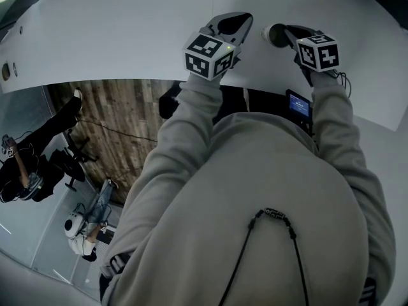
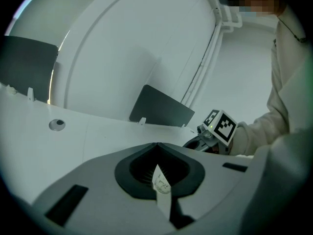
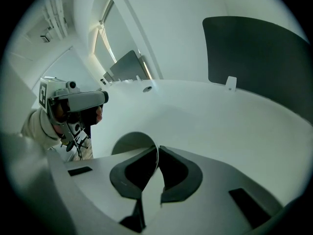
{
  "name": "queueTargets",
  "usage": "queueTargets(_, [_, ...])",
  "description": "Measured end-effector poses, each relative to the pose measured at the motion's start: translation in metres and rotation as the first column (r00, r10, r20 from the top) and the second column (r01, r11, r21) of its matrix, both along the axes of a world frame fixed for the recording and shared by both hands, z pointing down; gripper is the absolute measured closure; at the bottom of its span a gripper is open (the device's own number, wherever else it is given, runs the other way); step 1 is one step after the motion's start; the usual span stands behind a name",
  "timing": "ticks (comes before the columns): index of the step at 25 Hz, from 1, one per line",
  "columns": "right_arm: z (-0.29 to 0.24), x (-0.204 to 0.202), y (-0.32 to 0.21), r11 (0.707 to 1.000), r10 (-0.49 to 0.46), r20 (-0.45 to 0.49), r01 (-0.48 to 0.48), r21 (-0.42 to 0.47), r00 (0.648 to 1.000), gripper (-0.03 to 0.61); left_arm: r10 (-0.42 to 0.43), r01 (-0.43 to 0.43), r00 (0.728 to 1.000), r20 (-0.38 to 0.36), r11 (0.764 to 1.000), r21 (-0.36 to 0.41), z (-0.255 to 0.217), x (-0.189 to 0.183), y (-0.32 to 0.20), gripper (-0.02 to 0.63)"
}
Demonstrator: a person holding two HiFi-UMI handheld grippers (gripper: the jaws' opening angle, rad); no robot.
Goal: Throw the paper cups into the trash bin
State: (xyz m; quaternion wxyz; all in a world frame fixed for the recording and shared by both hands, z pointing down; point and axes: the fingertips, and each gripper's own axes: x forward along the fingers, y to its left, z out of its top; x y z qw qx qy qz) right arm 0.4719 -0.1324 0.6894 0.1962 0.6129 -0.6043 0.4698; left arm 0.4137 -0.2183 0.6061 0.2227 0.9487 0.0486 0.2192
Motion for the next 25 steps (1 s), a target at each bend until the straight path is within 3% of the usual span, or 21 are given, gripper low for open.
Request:
queueTargets(7, [-0.044, 0.004, -0.010, 0.997, 0.003, -0.043, 0.001, 0.076, 0.999, 0.540, 0.006, -0.003, 0.999, -0.047, 0.998, 0.062, -0.038, 0.000, -0.002, 0.620])
queueTargets(13, [-0.126, 0.000, -0.017, 0.980, 0.027, -0.146, 0.002, 0.198, 0.989, 0.540, -0.005, 0.019, 0.993, -0.122, 0.993, 0.120, -0.098, -0.020, -0.001, 0.620])
queueTargets(20, [-0.228, 0.006, -0.015, 0.934, 0.101, -0.235, -0.011, 0.357, 0.967, 0.540, 0.009, 0.042, 0.975, -0.223, 0.974, 0.222, -0.173, -0.024, -0.003, 0.620])
queueTargets(25, [-0.246, 0.031, -0.055, 0.895, 0.135, -0.282, 0.005, 0.445, 0.950, 0.540, 0.038, 0.052, 0.957, -0.287, 0.953, 0.298, -0.190, 0.002, -0.053, 0.620])
